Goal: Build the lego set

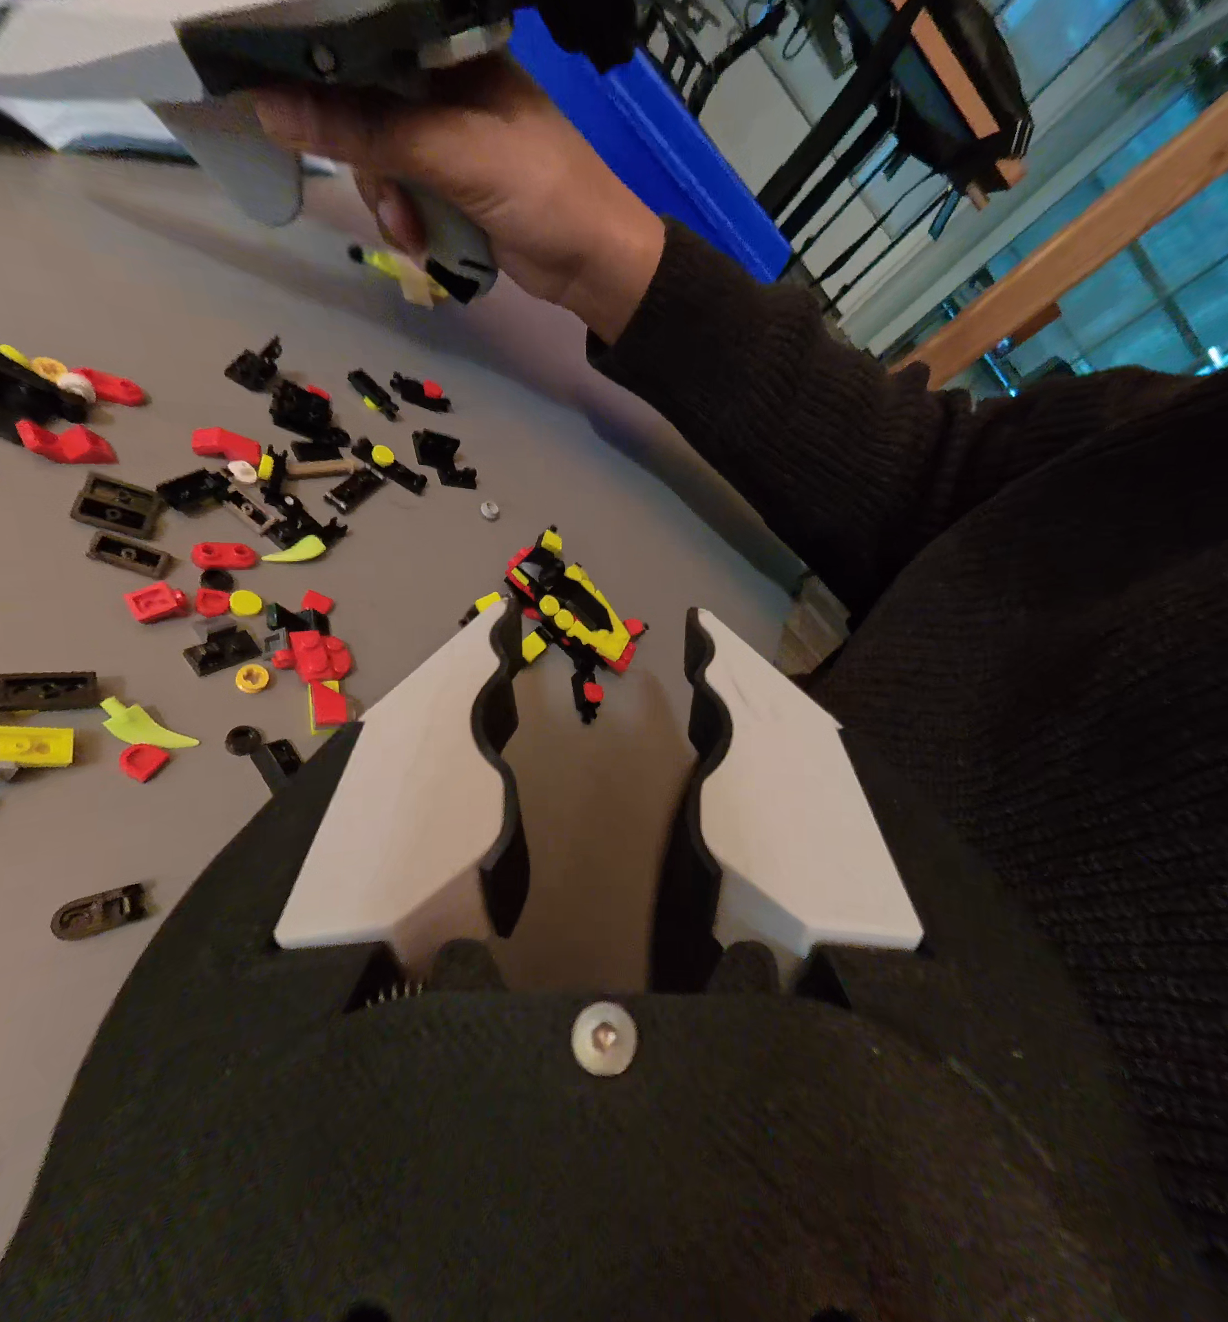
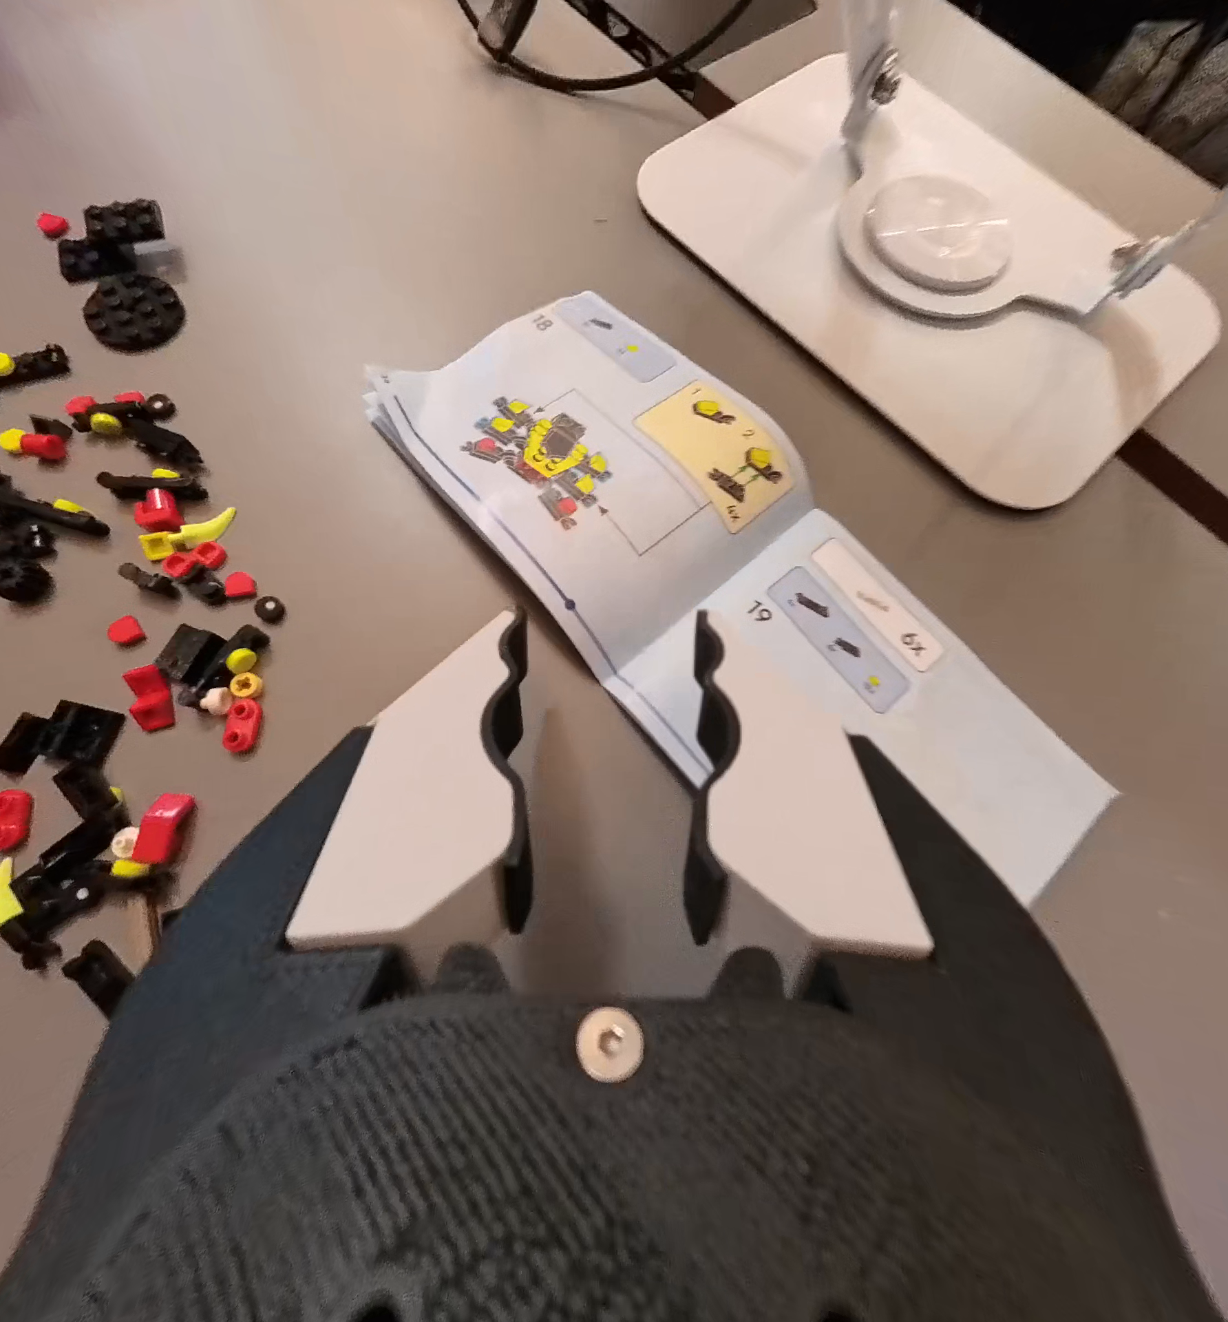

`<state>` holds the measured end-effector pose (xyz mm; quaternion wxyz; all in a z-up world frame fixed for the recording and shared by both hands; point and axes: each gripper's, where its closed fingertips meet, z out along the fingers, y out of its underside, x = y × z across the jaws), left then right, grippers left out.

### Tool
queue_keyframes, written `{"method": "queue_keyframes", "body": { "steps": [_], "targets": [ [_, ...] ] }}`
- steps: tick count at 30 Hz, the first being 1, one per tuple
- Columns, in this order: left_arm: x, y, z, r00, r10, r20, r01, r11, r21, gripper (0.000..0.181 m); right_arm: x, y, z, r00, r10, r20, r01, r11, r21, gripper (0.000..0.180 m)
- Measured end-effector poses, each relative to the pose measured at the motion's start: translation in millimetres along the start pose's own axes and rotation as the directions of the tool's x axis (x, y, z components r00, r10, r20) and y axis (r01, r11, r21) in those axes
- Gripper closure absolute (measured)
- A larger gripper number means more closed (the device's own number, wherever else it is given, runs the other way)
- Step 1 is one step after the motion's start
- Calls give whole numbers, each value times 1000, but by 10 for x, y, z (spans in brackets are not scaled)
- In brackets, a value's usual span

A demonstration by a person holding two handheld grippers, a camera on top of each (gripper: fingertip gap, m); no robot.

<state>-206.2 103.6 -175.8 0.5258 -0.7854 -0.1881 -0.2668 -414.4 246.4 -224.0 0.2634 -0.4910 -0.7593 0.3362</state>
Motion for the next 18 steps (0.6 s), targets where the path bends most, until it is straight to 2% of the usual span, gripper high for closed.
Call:
{"method": "queue_keyframes", "body": {
  "steps": [5, 8, 11, 13, 14, 15, 18],
  "targets": [
    [16, -36, -9, 999, 45, 17, -46, 999, 20, 139, 12, -15, -344, 999, 39, 0, -39, 999, 37, 133],
    [69, -25, 20, 997, 79, -2, -79, 997, 12, 137, -31, 15, -734, 998, 46, -32, -43, 996, 76, 118],
    [64, -16, 37, 993, 115, 16, -115, 993, 5, 133, -112, 180, -1155, 994, 49, -94, -38, 992, 118, 112],
    [18, -14, 41, 991, 130, 46, -130, 992, 0, 130, -206, 350, -1396, 988, 105, -112, -87, 984, 156, 109],
    [-18, -6, 38, 990, 126, 64, -125, 992, -11, 132, -245, 446, -1499, 982, 142, -121, -120, 978, 173, 105],
    [-41, -1, 32, 990, 124, 68, -124, 992, -13, 143, -270, 545, -1585, 976, 174, -132, -147, 971, 189, 101],
    [-99, -138, -2, 989, 124, 79, -129, 990, 62, 153, -265, 807, -1716, 967, 181, -179, -146, 970, 193, 98]
  ]
}}
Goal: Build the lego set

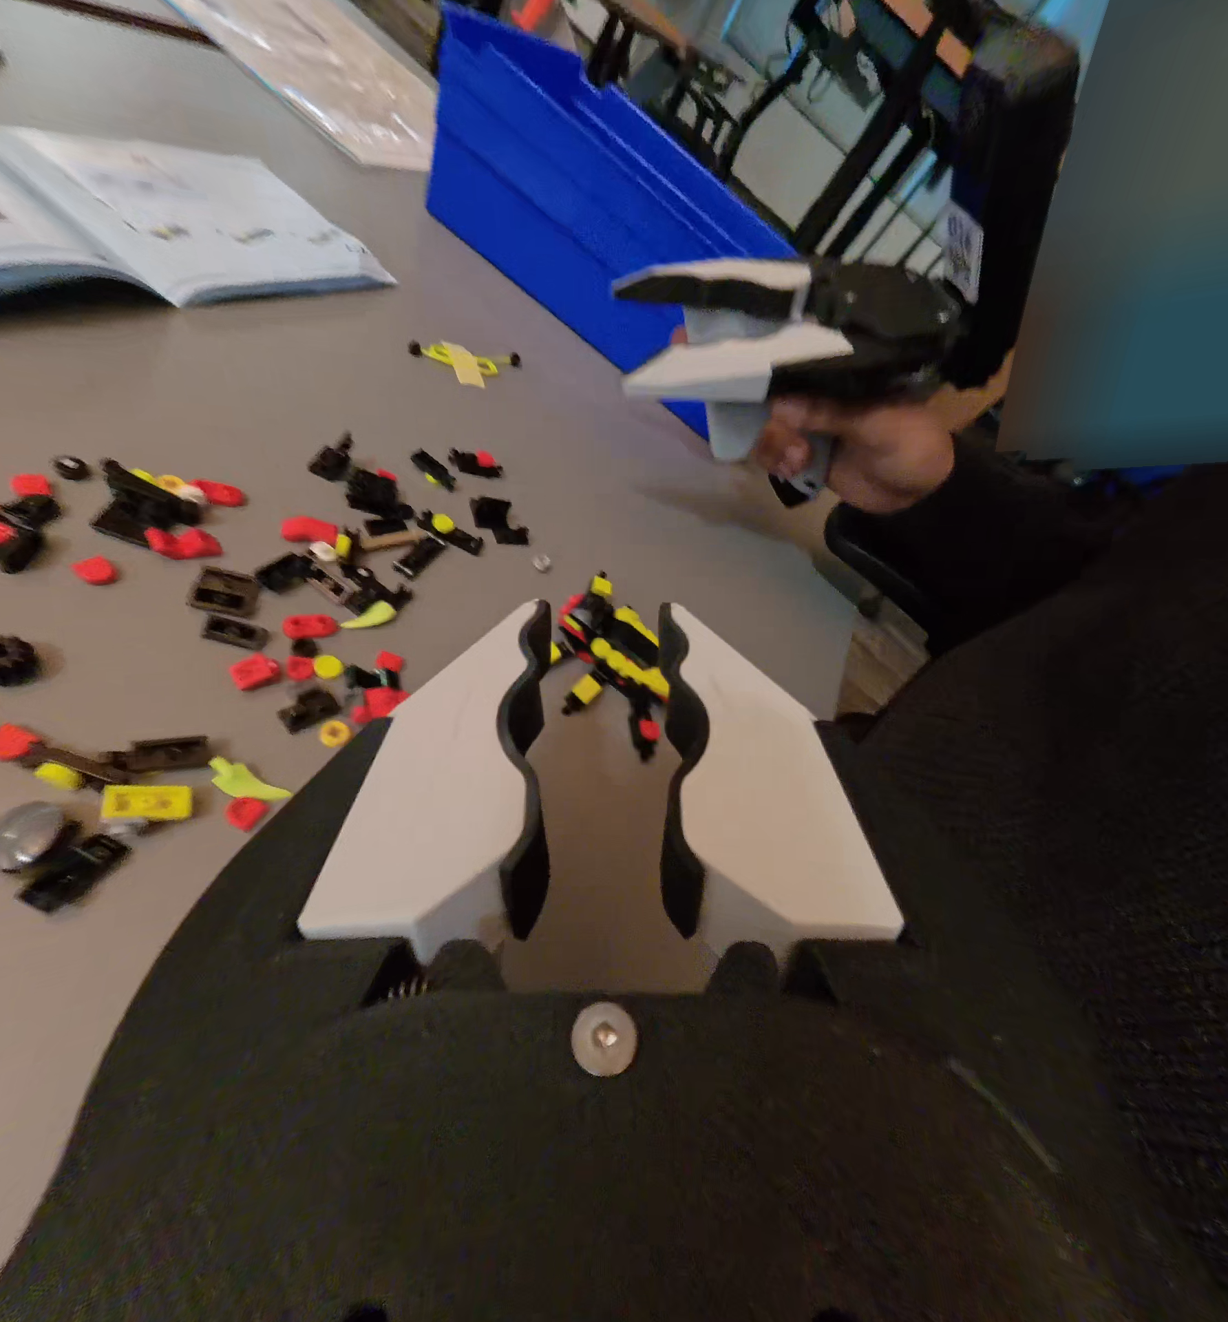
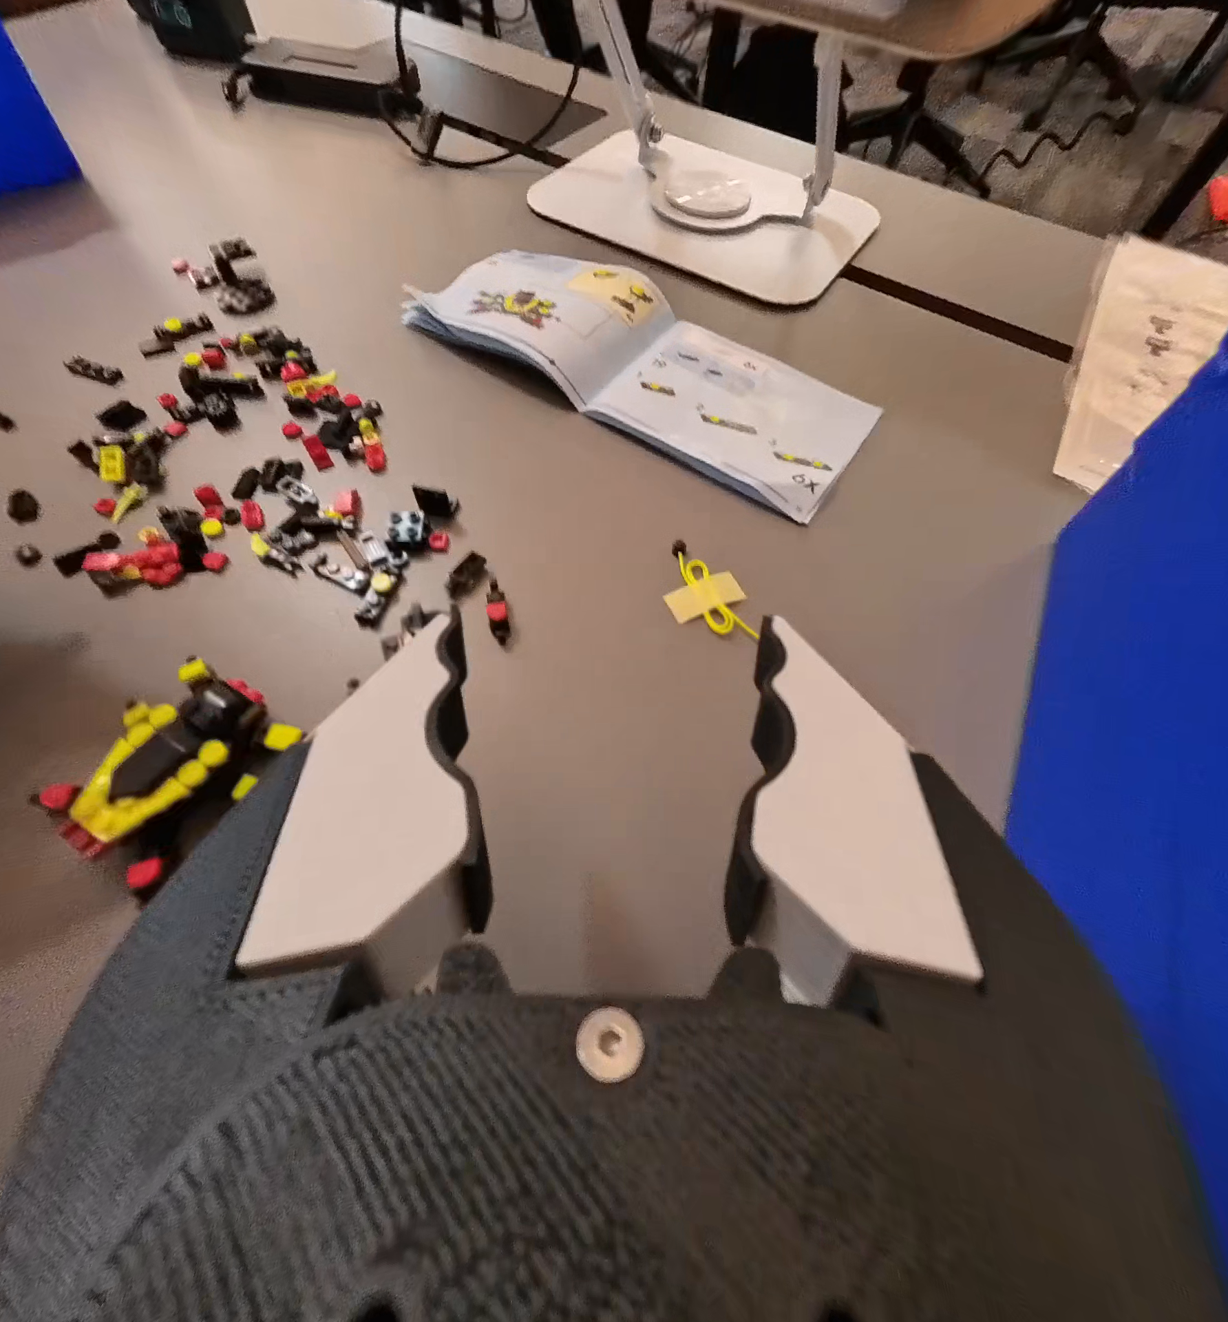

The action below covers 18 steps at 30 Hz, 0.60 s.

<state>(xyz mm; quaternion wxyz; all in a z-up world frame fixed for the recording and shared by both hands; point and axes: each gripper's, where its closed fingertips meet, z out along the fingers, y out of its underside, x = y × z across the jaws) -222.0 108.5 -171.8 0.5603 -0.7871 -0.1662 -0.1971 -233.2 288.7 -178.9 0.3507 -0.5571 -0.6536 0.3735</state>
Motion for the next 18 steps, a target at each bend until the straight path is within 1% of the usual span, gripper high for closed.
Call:
{"method": "queue_keyframes", "body": {
  "steps": [3, 5, 7, 9, 12, 14, 16, 18],
  "targets": [
    [-222, -173, -33, 993, 62, 105, -66, 997, 43, 141, 0, 41, 14, 998, -49, 33, 48, 999, 6, 99],
    [-390, -260, -88, 978, 96, 186, -110, 992, 63, 139, -80, 35, 37, 994, -43, 98, 39, 999, 37, 106],
    [-519, -342, -169, 963, 91, 252, -120, 988, 102, 140, -195, -12, 9, 984, -19, 176, 4, 996, 85, 112],
    [-621, -411, -256, 946, 95, 309, -143, 980, 136, 145, -250, -75, -35, 977, -32, 210, 6, 992, 127, 122],
    [-741, -457, -342, 919, 117, 376, -183, 972, 144, 149, -259, -95, -51, 976, -68, 209, 36, 988, 153, 130],
    [-803, -454, -373, 911, 116, 397, -186, 972, 143, 153, -272, -43, -16, 973, -63, 223, 33, 991, 132, 132],
    [-867, -515, -468, 891, 120, 438, -216, 960, 176, 166, -290, 27, 38, 968, -43, 248, 20, 995, 94, 133],
    [-909, -558, -538, 891, 105, 442, -215, 955, 205, 172, -290, 66, 86, 965, -30, 260, 11, 997, 72, 134]
  ]
}}
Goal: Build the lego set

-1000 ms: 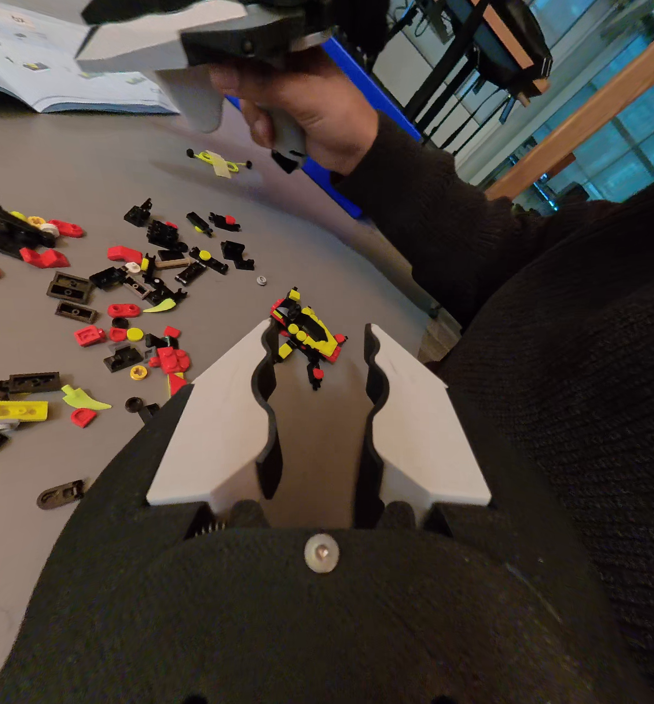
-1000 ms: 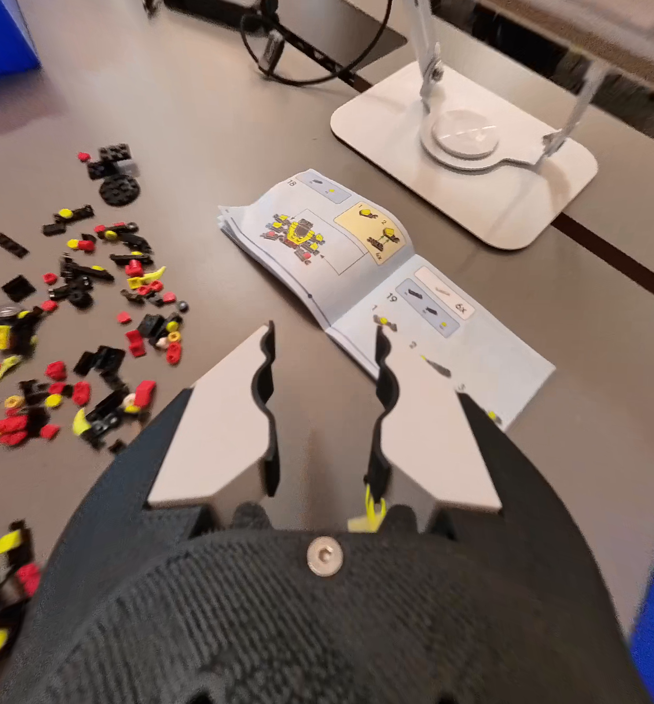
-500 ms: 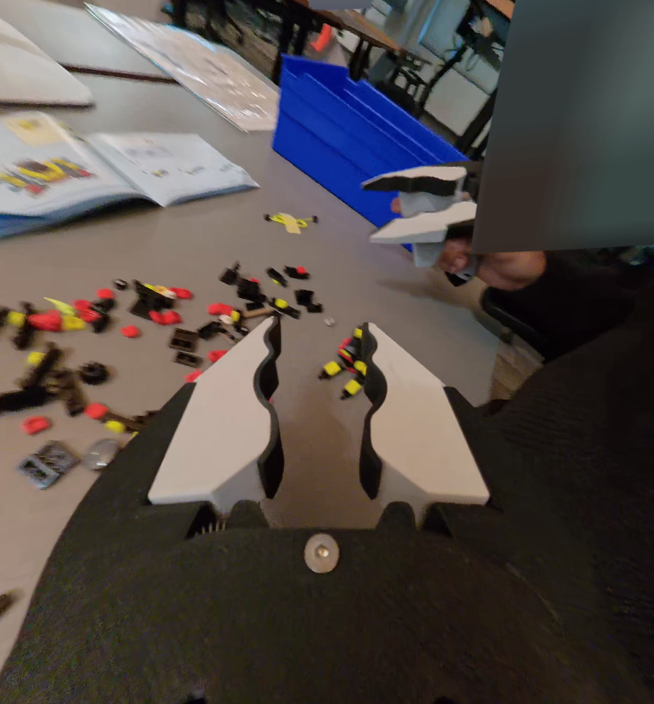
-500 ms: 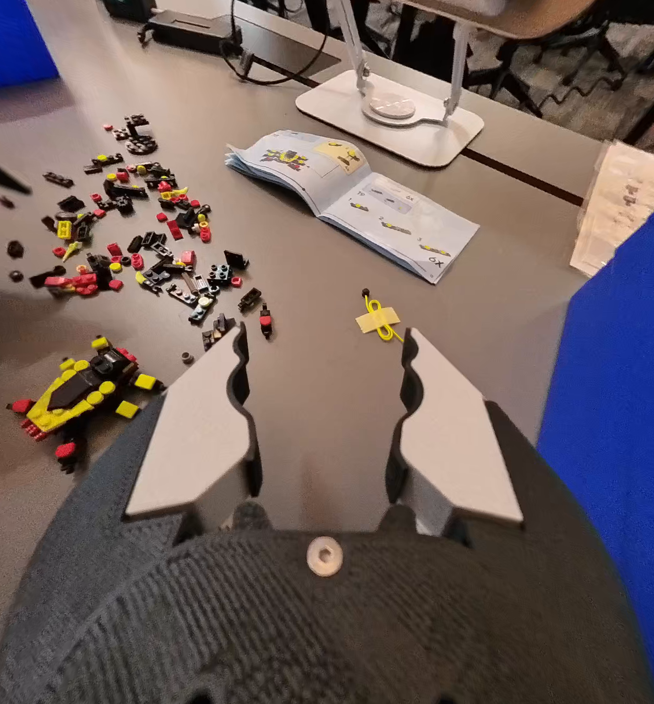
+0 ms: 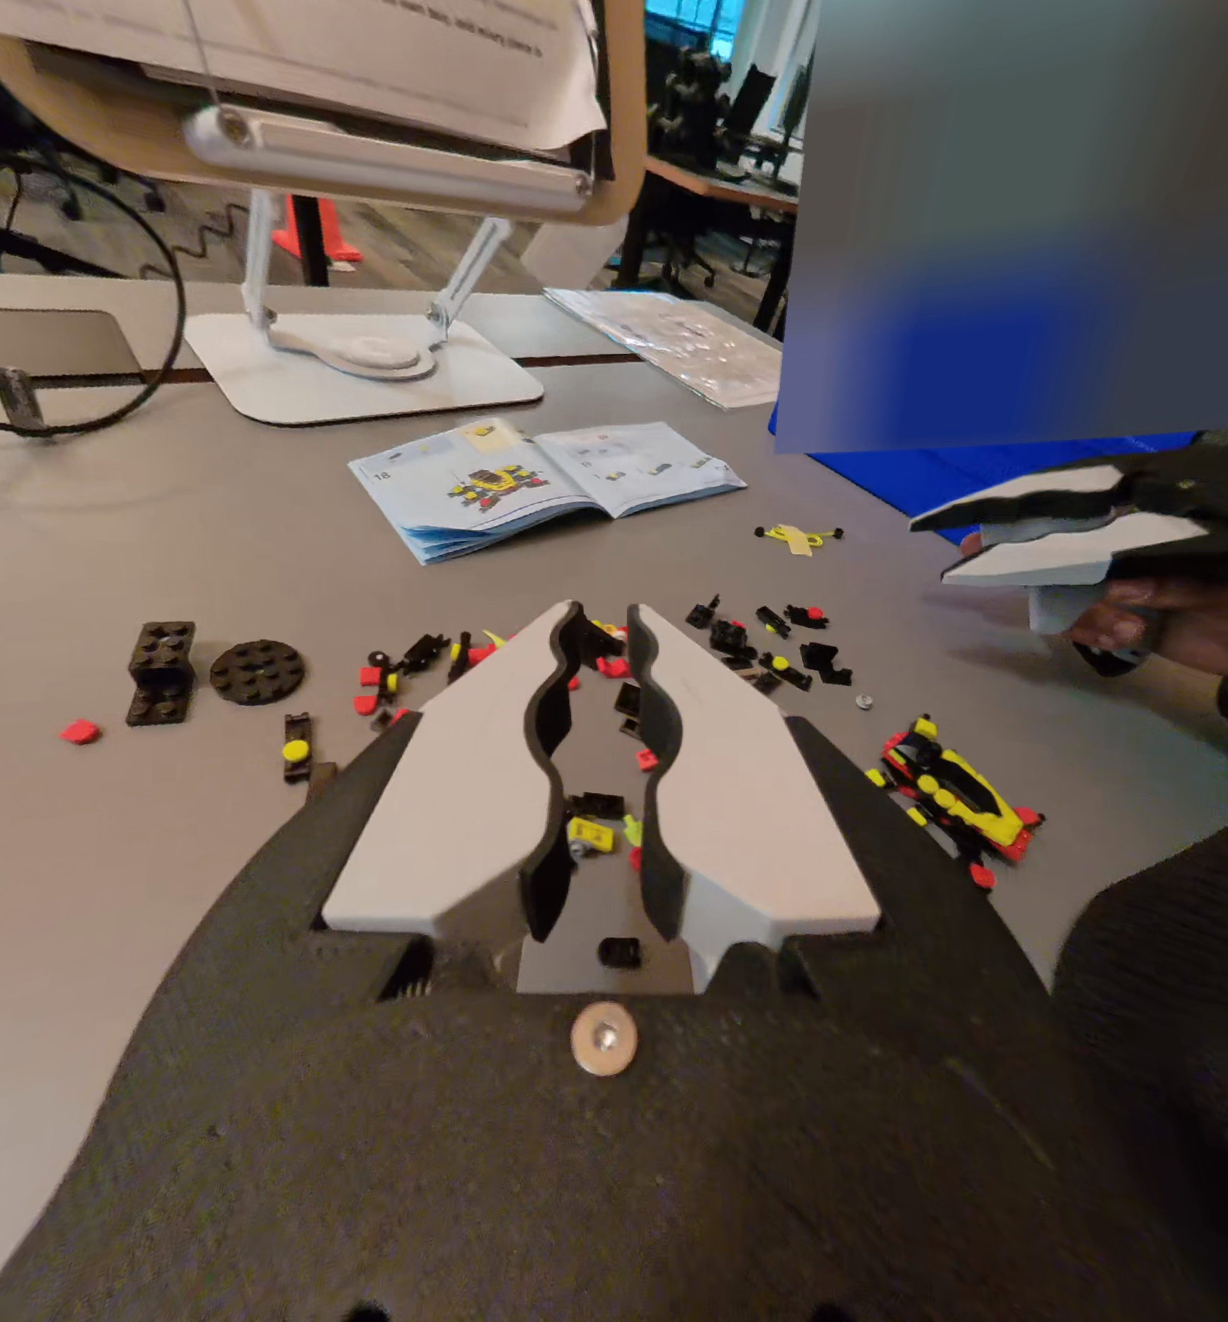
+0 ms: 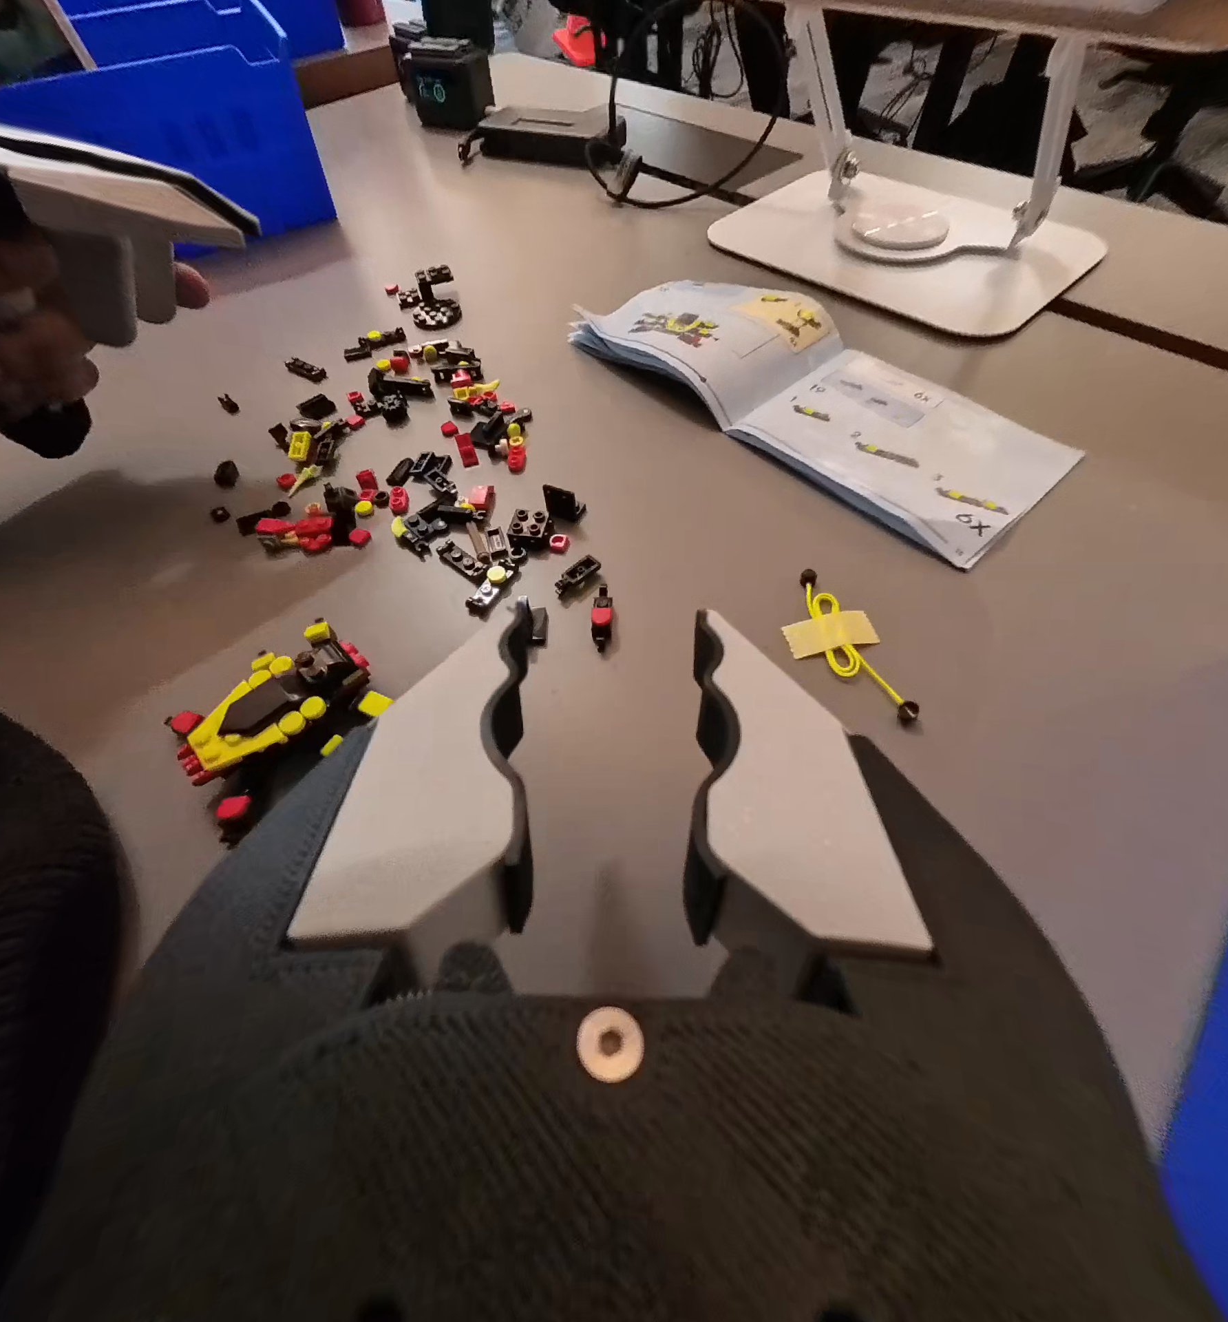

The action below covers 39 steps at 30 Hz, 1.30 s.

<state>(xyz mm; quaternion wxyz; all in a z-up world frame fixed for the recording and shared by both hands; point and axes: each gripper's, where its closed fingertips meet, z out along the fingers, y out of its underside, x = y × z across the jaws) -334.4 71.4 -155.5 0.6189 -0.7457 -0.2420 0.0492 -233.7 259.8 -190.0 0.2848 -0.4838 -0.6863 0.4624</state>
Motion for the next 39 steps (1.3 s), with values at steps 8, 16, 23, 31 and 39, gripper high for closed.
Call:
{"method": "queue_keyframes", "body": {
  "steps": [8, 16, 23, 31, 39],
  "targets": [
    [-66, 100, 58, 999, -42, 7, 42, 998, -46, 181, 51, 198, 133, 998, 68, 17, -66, 994, -92, 138],
    [-231, 214, 115, 992, -59, 112, 70, 993, -93, 181, 57, 281, 157, 992, 123, 38, -117, 984, -136, 137],
    [-295, 282, 142, 983, -83, 166, 105, 986, -132, 181, 64, 318, 163, 992, 122, 34, -115, 981, -157, 136],
    [-341, 301, 139, 967, -195, 165, 216, 969, -123, 181, 69, 343, 167, 992, 124, 31, -117, 978, -172, 135],
    [-272, 320, 131, 959, -274, 70, 281, 951, -127, 181, 59, 372, 179, 991, 126, 36, -117, 975, -191, 135]
  ]
}}
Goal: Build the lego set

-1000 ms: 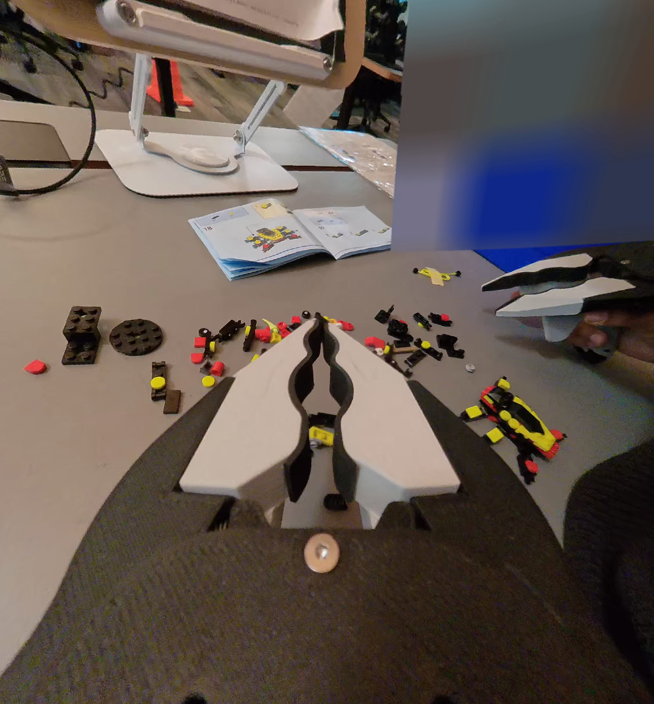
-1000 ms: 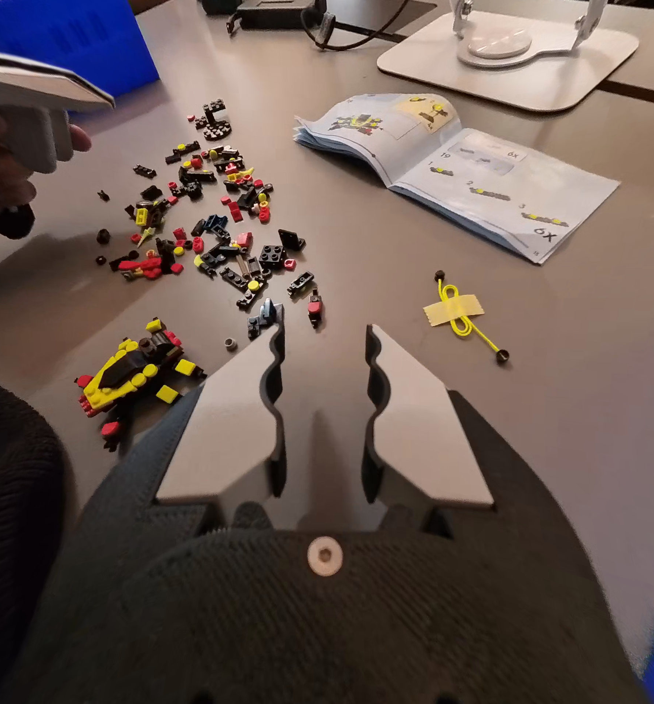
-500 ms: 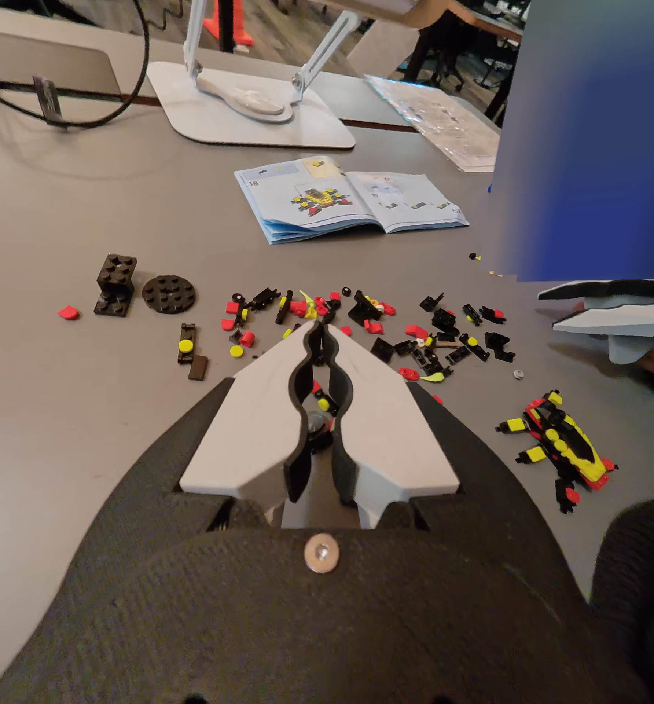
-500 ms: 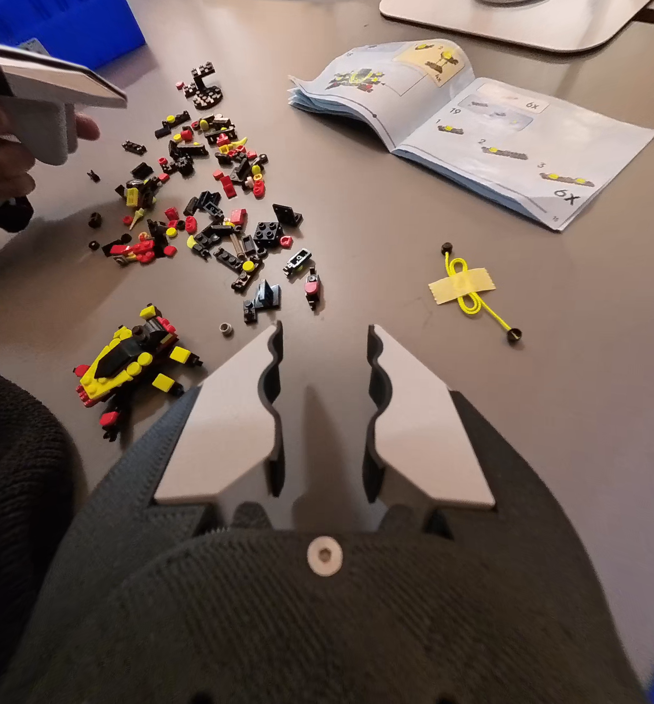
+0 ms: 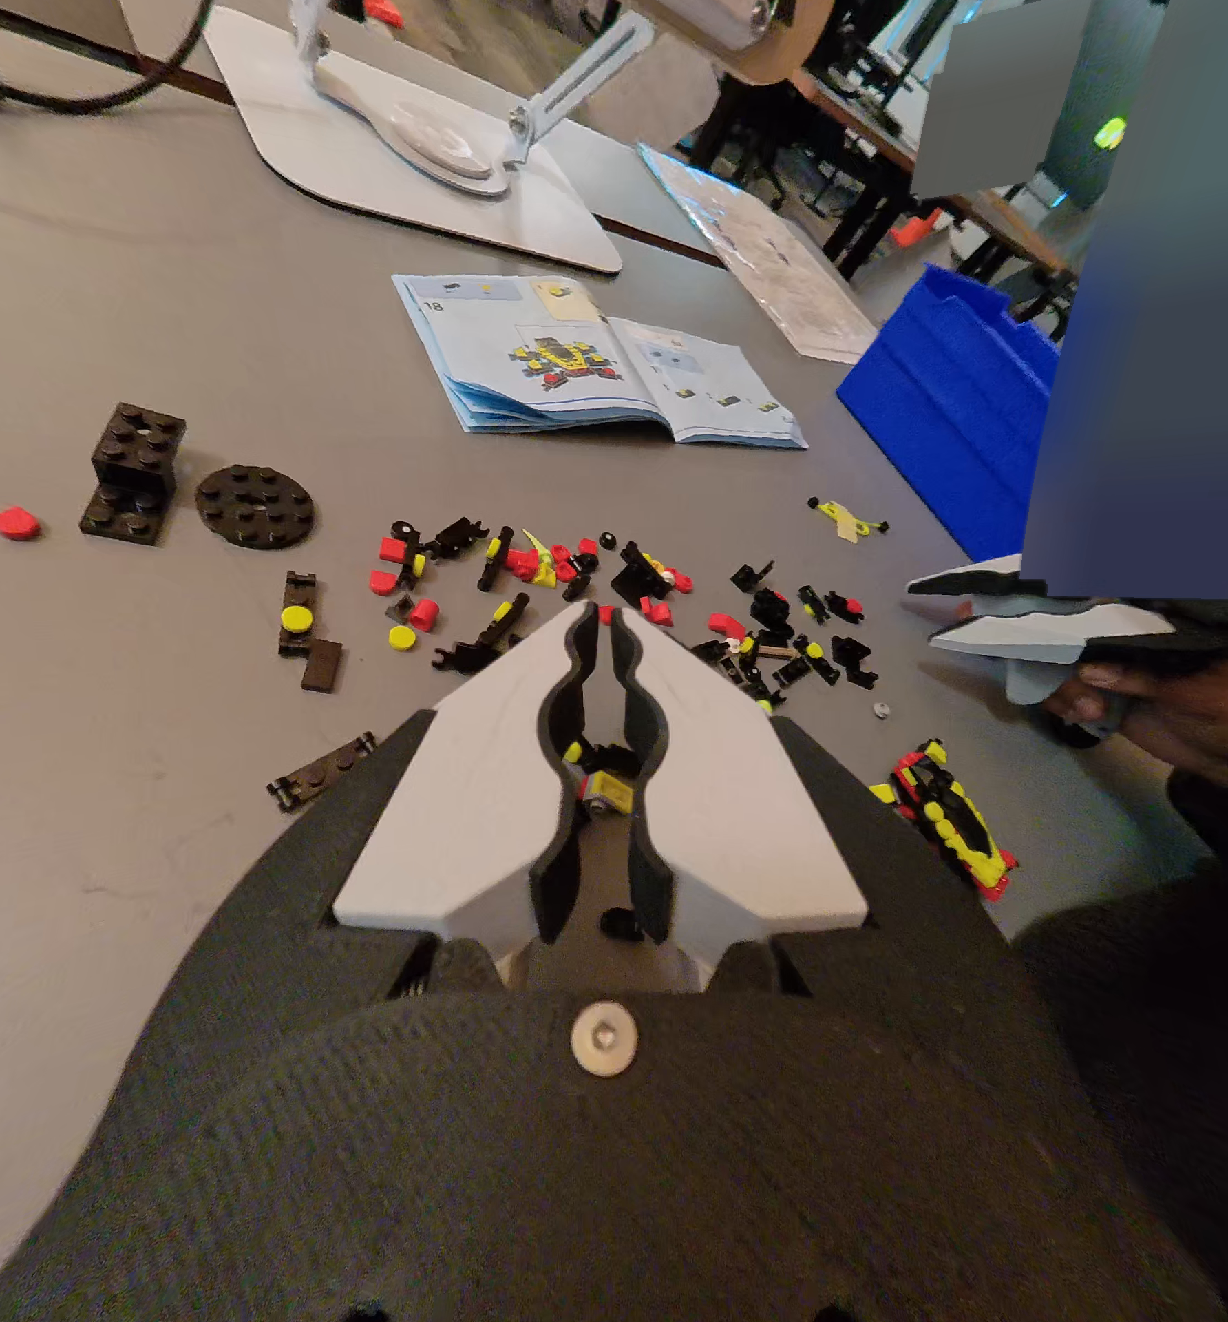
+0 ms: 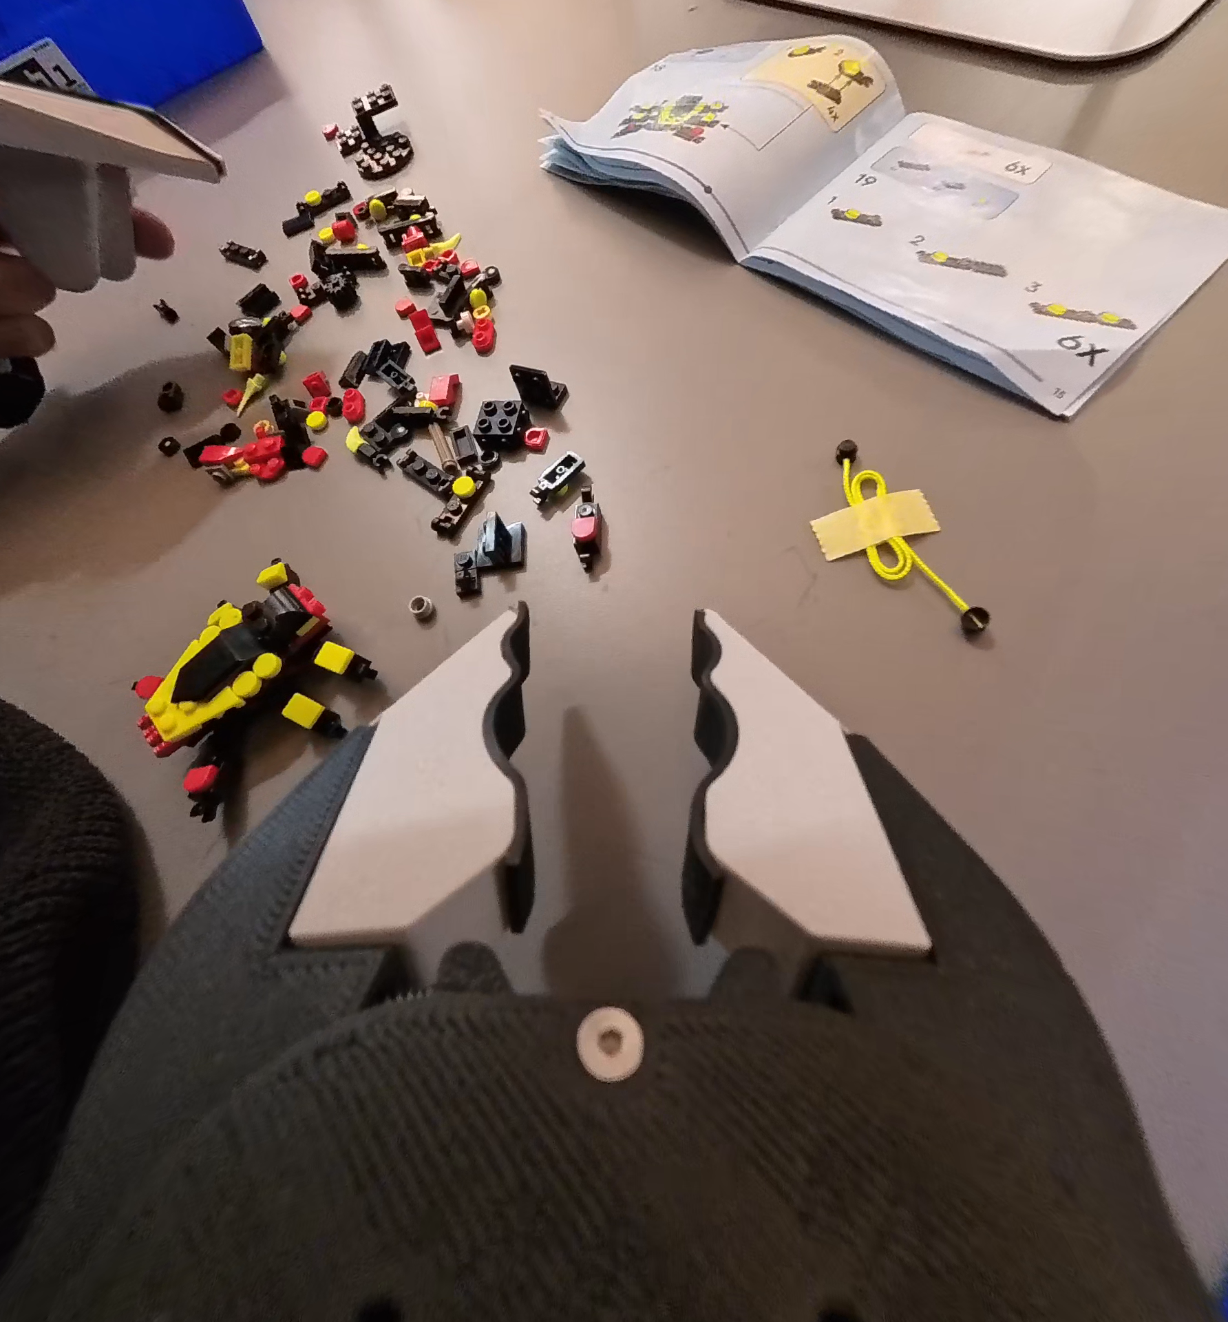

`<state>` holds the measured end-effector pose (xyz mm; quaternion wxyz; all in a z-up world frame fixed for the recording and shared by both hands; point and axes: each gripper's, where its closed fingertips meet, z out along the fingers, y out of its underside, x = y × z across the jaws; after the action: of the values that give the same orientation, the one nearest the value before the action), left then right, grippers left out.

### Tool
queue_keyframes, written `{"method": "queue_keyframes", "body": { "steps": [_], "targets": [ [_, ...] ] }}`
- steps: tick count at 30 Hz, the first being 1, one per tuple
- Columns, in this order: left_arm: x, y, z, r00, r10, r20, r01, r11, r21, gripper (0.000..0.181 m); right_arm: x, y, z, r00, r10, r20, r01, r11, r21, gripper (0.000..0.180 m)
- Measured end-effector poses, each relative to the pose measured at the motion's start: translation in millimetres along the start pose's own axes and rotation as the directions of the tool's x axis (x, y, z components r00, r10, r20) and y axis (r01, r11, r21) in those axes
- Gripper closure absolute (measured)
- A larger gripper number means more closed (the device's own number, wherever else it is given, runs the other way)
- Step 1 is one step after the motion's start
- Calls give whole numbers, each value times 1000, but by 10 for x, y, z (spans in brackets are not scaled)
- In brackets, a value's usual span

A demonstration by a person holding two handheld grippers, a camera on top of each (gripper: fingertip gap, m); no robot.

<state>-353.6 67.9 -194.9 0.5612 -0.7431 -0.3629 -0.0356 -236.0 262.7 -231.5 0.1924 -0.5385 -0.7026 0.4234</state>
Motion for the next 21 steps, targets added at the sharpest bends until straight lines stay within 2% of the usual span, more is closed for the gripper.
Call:
{"method": "queue_keyframes", "body": {
  "steps": [8, 16, 21],
  "targets": [
    [-141, -3, -29, 974, -219, -59, 220, 975, 18, 179, 5, 8, 6, 1000, 13, 7, -13, 1000, -6, 135],
    [-135, 49, 0, 985, -170, -35, 169, 985, -14, 179, 6, 15, 10, 1000, 17, 9, -17, 1000, -11, 136],
    [-133, 56, 4, 973, -224, -59, 224, 975, -13, 179, 8, 19, 12, 1000, 23, 12, -23, 1000, -14, 136]
  ]
}}
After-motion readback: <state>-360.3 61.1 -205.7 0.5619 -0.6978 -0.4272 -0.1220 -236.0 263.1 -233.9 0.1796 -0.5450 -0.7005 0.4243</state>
